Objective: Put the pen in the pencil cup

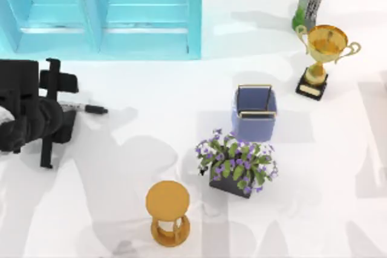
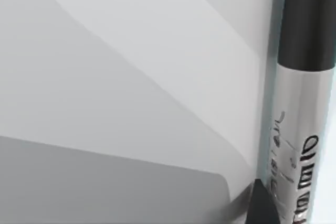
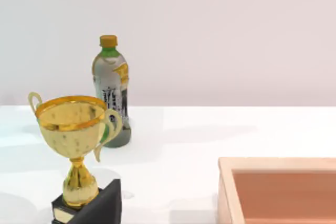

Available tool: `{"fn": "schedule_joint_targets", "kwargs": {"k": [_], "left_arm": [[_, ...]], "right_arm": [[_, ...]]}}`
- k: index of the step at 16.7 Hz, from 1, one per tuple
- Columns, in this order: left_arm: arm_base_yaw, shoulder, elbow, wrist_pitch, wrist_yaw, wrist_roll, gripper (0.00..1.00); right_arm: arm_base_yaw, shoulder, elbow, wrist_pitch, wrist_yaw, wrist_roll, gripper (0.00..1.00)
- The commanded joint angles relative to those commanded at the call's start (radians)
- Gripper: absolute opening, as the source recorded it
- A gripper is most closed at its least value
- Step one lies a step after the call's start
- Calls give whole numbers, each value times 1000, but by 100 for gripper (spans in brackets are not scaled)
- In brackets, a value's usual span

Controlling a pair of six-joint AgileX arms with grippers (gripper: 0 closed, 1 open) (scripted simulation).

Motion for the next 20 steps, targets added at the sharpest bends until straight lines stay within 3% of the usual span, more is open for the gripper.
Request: {"fn": "schedule_joint_targets", "kwargs": {"k": [6, 14, 15, 20], "left_arm": [[0, 0, 0, 0, 0, 0, 2], [0, 0, 0, 0, 0, 0, 0], [7, -202, 18, -400, 15, 66, 0], [-4, -305, -1, -508, 6, 59, 0]], "right_arm": [[0, 0, 0, 0, 0, 0, 100], [0, 0, 0, 0, 0, 0, 100], [0, 0, 0, 0, 0, 0, 100], [0, 0, 0, 0, 0, 0, 100]]}}
